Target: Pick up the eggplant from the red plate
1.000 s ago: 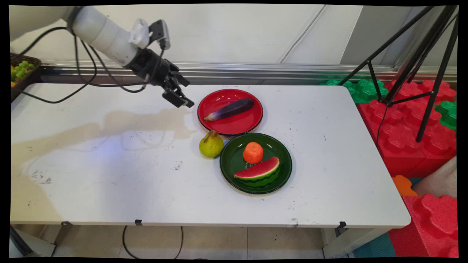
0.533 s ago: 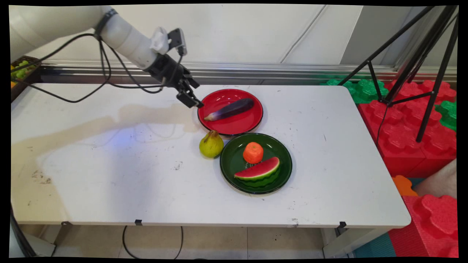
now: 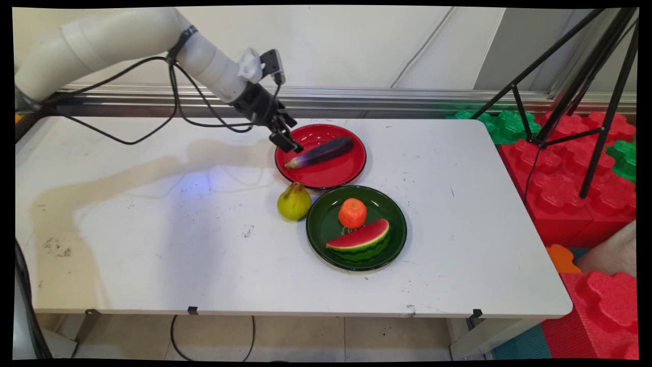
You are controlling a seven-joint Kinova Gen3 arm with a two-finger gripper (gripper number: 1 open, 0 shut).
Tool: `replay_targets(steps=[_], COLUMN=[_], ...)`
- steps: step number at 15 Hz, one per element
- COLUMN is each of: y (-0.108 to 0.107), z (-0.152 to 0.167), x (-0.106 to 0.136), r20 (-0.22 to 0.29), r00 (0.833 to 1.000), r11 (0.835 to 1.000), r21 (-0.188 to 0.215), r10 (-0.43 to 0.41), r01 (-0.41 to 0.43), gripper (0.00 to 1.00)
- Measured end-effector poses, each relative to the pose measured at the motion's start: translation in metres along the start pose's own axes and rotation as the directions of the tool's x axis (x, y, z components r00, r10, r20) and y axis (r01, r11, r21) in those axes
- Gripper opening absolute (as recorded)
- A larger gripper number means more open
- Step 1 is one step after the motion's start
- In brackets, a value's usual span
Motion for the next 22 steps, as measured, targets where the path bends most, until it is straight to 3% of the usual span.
replay_targets(steps=[13, 22], y=[-0.013, -0.014], z=[0.071, 0.091], x=[0.016, 0.018], r20=[0.010, 0.026], r00=[1.000, 0.999], r11=[0.999, 0.999], r21=[-0.031, -0.040], r10=[-0.015, -0.030], r01=[0.016, 0.031], gripper=[1.00, 1.00])
